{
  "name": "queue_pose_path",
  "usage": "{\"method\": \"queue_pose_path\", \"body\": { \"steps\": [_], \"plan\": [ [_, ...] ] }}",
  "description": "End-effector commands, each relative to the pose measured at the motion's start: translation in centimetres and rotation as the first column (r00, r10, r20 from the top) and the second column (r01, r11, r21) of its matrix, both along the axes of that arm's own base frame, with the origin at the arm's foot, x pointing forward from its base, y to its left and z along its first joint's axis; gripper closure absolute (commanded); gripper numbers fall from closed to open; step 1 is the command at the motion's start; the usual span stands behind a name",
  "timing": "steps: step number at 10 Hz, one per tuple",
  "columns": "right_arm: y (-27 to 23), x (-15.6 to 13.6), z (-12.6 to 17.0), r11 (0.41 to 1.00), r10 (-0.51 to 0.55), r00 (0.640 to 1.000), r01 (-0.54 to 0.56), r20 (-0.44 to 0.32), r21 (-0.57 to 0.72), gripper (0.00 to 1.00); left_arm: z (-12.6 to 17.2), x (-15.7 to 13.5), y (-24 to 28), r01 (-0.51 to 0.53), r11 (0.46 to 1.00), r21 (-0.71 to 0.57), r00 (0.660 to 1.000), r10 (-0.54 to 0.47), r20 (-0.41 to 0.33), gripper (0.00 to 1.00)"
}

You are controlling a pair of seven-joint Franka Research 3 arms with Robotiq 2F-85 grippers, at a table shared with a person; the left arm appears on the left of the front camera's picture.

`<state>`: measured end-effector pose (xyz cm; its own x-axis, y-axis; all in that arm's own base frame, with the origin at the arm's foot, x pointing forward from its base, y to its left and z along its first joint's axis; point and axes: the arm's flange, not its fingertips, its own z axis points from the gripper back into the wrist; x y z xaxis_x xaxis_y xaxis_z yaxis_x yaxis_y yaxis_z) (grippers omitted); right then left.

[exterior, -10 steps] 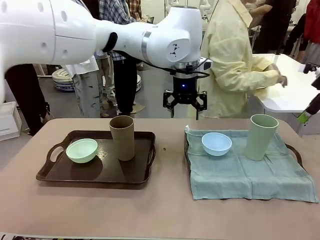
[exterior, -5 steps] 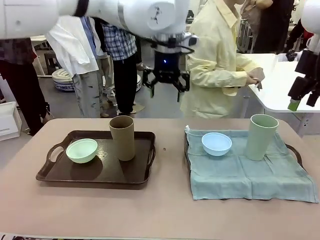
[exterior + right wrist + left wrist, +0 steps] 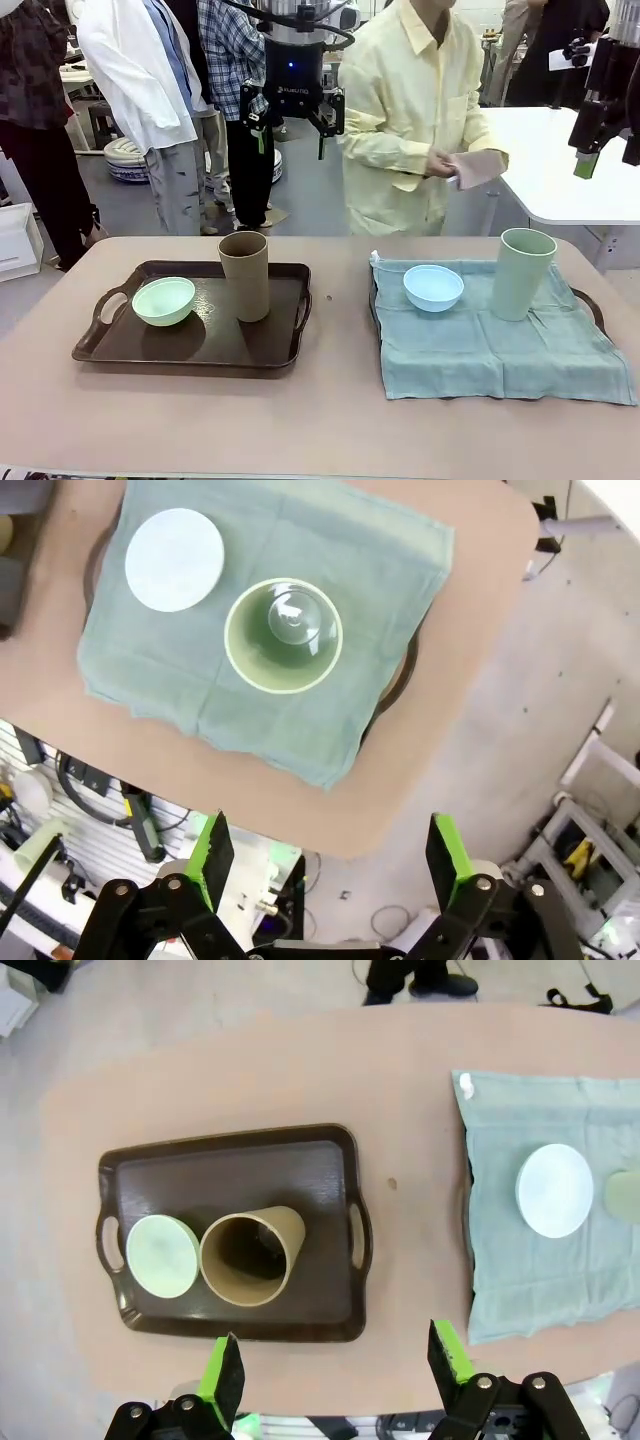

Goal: Set up a tray with a mat and arrange the tableware.
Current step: Place the Picnic Bowl and Reusable plastic cup back onto the Handle tray in front of the human's position, then pick up the Picnic Bowl and Reusable plastic cup from the Handle tray in front of the human's position and hold them in the air.

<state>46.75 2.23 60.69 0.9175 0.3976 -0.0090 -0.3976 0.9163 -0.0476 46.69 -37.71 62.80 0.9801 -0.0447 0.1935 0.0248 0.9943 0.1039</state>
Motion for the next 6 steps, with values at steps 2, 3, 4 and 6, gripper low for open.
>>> {"method": "queue_pose_path", "body": {
  "steps": [2,3,4,6],
  "plan": [
    [-0.77,0.63,-1.48,1.000,0.000,1.000,0.000,-0.011,0.003,0.00,-0.65,-0.01,-0.61,0.028,1.000,0.007,1.000,-0.028,-0.008,0.03],
    [-0.77,0.63,-1.48,1.000,0.000,1.000,0.000,-0.011,0.003,0.00,-0.65,-0.01,-0.61,0.028,1.000,0.007,1.000,-0.028,-0.008,0.03],
    [-0.77,0.63,-1.48,1.000,0.000,1.000,0.000,-0.011,0.003,0.00,-0.65,-0.01,-0.61,0.028,1.000,0.007,1.000,-0.028,-0.008,0.03],
    [-0.77,0.63,-1.48,1.000,0.000,1.000,0.000,-0.011,0.003,0.00,-0.65,-0.01,-0.61,0.028,1.000,0.007,1.000,-0.028,-0.008,0.03]
  ]
}}
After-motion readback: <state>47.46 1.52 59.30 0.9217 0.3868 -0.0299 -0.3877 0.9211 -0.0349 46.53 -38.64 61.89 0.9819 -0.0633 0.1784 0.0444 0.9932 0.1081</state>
